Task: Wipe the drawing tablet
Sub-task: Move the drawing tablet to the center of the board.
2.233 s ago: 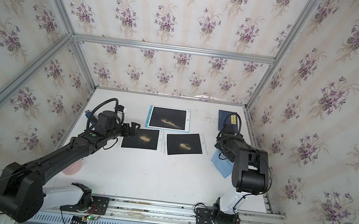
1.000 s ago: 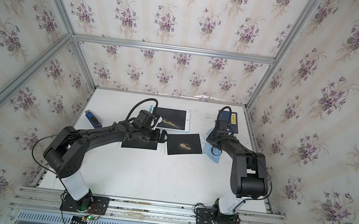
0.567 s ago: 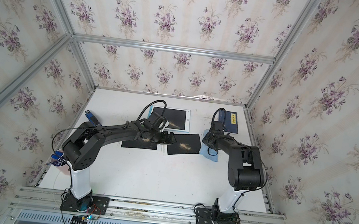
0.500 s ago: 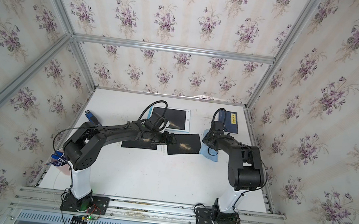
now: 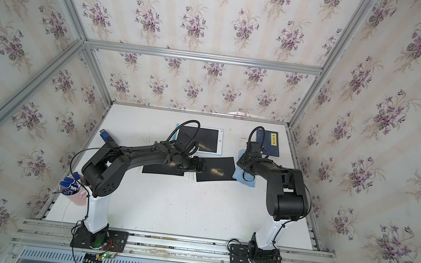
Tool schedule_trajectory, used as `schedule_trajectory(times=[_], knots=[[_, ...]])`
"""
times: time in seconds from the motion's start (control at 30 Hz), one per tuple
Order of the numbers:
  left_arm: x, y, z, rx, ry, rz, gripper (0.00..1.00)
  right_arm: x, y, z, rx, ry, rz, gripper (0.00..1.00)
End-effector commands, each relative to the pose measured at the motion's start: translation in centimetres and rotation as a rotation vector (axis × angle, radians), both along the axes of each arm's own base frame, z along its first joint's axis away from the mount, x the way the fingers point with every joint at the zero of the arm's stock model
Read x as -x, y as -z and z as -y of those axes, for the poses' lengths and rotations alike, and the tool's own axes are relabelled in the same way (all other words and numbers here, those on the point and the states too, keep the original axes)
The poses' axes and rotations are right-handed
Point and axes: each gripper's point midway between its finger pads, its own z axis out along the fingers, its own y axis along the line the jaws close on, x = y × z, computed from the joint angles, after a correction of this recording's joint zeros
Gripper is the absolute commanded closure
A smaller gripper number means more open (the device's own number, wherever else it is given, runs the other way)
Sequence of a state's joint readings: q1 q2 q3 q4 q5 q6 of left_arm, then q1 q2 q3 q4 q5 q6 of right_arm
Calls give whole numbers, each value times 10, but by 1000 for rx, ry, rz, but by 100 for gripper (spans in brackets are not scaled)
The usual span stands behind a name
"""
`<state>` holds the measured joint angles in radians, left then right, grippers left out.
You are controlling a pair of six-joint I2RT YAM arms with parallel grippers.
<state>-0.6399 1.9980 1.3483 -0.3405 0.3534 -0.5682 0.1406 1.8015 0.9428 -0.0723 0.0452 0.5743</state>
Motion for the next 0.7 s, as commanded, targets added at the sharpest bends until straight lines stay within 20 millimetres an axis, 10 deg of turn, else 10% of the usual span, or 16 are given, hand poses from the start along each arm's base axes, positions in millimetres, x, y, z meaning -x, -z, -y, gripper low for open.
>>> schedule_trajectory(times=[0.0,0.67], knots=[[1,8,-3,-25,-16,-20,0,16,17,-4,-8,-8,-83,100],[5,9,7,-3,28,-45,0,22,22,-13,-16,-35,-100,100]])
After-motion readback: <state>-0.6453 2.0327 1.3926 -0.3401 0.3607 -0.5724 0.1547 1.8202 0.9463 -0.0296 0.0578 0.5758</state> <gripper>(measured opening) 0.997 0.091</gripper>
